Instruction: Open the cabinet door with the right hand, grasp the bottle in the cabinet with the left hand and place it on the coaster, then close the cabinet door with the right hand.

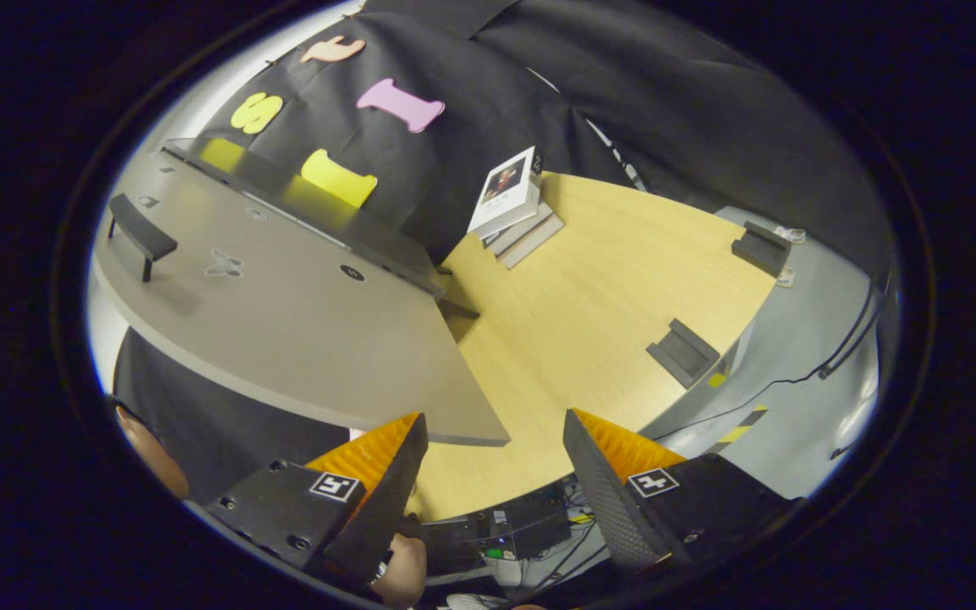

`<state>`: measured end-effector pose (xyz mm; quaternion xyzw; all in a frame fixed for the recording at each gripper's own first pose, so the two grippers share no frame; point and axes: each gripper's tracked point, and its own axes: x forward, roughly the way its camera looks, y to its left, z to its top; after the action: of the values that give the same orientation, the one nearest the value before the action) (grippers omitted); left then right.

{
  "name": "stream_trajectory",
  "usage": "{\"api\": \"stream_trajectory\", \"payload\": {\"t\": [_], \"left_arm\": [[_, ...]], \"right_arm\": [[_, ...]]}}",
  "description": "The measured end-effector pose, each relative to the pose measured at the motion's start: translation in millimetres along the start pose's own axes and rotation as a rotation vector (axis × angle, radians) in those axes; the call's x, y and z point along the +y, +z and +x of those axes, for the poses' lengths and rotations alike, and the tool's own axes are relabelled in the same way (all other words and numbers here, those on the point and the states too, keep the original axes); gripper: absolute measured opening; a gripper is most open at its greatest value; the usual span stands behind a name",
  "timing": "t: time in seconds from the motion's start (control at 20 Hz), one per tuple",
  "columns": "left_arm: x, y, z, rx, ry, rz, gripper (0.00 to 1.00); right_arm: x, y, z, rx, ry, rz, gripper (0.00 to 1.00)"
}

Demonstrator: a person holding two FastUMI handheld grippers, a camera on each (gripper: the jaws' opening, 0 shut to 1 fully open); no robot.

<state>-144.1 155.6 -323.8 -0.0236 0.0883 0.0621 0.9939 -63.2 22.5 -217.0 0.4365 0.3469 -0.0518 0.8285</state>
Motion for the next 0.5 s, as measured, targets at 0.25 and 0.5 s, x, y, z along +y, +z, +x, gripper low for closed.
{"api": "stream_trajectory", "payload": {"t": [0.25, 0.5], "left_arm": [[-2, -2, -2, -0.005, -0.010, -0.023, 0.91], [-2, 29, -10, -0.071, 0.008, 0.057, 0.94]], "right_arm": [[12, -22, 6, 0.087, 0.053, 0.018, 1.00], [5, -19, 5, 0.077, 0.031, 0.060, 1.00]]}}
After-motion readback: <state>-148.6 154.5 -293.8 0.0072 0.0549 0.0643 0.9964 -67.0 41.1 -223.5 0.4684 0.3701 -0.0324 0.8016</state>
